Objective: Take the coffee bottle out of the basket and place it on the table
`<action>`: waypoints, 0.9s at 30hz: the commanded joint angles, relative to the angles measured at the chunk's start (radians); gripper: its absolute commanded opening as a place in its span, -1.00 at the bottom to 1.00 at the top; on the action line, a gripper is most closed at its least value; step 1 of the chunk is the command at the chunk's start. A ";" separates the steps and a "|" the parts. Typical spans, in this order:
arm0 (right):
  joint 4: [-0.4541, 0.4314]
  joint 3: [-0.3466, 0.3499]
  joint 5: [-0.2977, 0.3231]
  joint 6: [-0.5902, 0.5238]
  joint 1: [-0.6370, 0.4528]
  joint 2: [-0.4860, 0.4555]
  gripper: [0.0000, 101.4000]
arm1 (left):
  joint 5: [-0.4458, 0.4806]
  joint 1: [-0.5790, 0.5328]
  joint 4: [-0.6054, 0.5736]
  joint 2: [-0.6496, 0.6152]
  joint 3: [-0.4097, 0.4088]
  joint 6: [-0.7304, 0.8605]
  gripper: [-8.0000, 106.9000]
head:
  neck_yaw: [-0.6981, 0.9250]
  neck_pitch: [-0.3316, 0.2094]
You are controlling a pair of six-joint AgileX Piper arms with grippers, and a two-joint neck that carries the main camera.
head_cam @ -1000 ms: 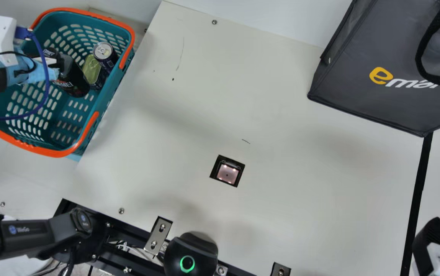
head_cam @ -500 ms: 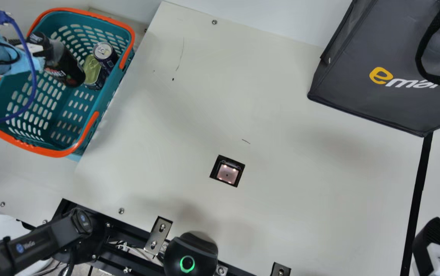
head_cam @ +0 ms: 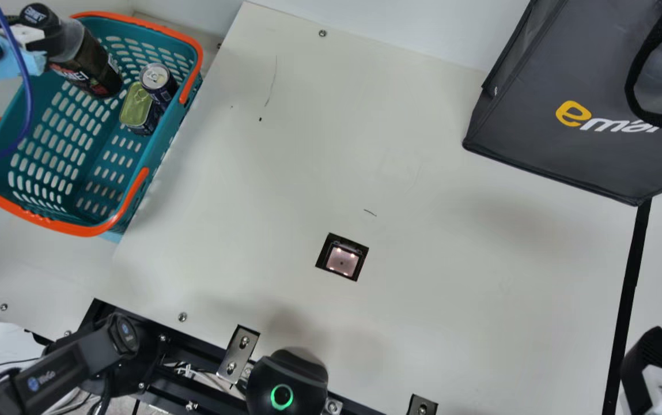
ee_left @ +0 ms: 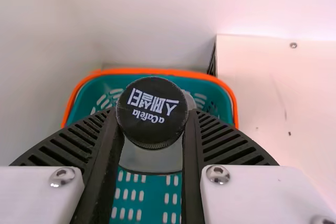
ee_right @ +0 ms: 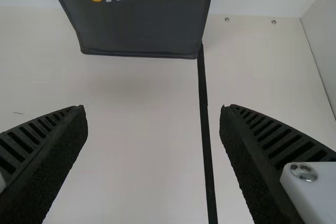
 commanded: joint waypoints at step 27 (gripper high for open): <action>0.000 0.000 0.000 0.000 0.000 0.000 0.79 | 0.037 -0.334 0.086 -0.196 0.071 -0.147 -0.68 | 0.002 -0.026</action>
